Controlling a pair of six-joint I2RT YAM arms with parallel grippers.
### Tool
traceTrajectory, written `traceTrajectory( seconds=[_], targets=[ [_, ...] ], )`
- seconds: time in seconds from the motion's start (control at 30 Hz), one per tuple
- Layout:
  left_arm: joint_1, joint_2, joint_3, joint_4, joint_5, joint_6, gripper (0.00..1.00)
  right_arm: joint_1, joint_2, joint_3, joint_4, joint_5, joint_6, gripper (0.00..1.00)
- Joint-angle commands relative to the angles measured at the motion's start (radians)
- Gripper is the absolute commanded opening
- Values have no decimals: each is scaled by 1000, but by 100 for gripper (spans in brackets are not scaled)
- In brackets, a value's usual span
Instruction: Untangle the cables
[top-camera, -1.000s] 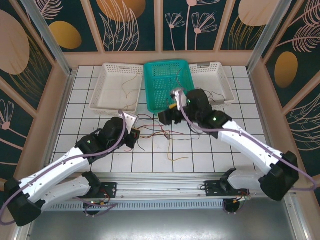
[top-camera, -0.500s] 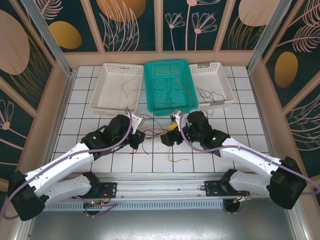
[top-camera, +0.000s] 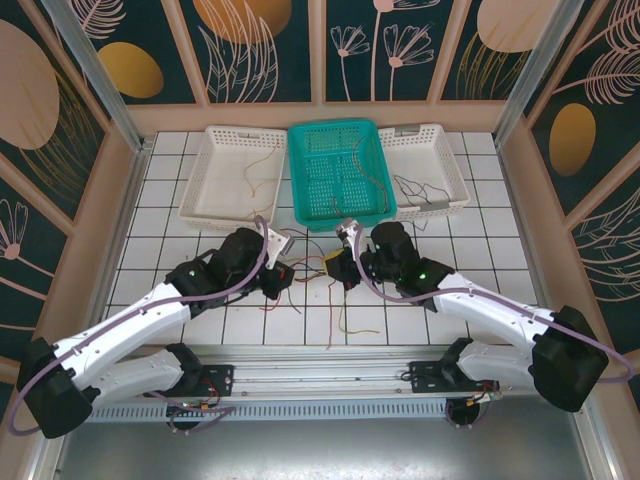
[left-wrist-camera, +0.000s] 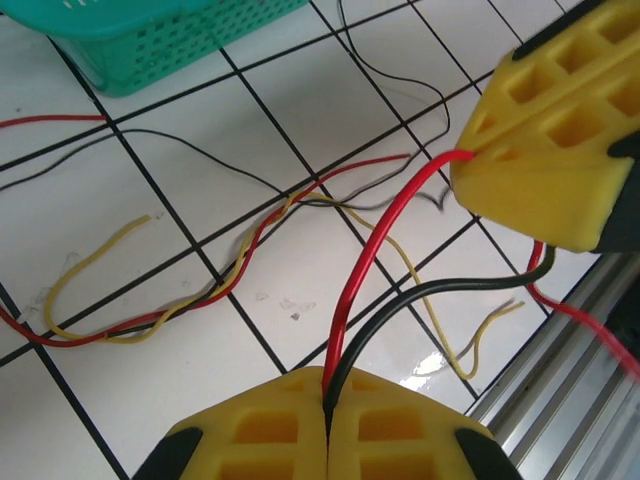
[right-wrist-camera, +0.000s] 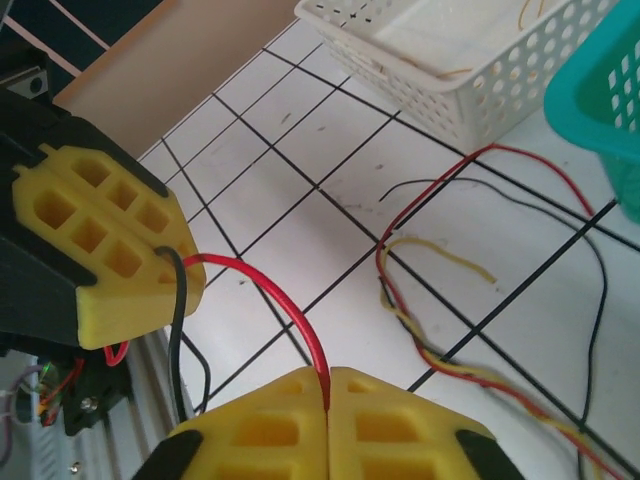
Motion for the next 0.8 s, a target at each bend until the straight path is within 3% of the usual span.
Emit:
traceTrajectory(
  seconds=[0.0,0.13,0.23,0.3,0.53,0.77],
  targets=[
    [3,-31,43,1,-6,16,19,0,-11,13,24,-19,5,0],
    [3,-57,49,6,-5,4,34,-3,-32,7,33,2,26,0],
    [4,-74,51,19,-3,-17,57,-9,-50,4,30,46,41,0],
    [3,-84,51,32,-5,-34,66,-25,-68,0,31,95,62,0],
    [4,-100,32,105,-7,-103,75,-104,-152,-28,80,175,145,0],
    [4,-112,-38,263,29,-213,83,-160,-237,-65,158,143,222,0]
  ],
)
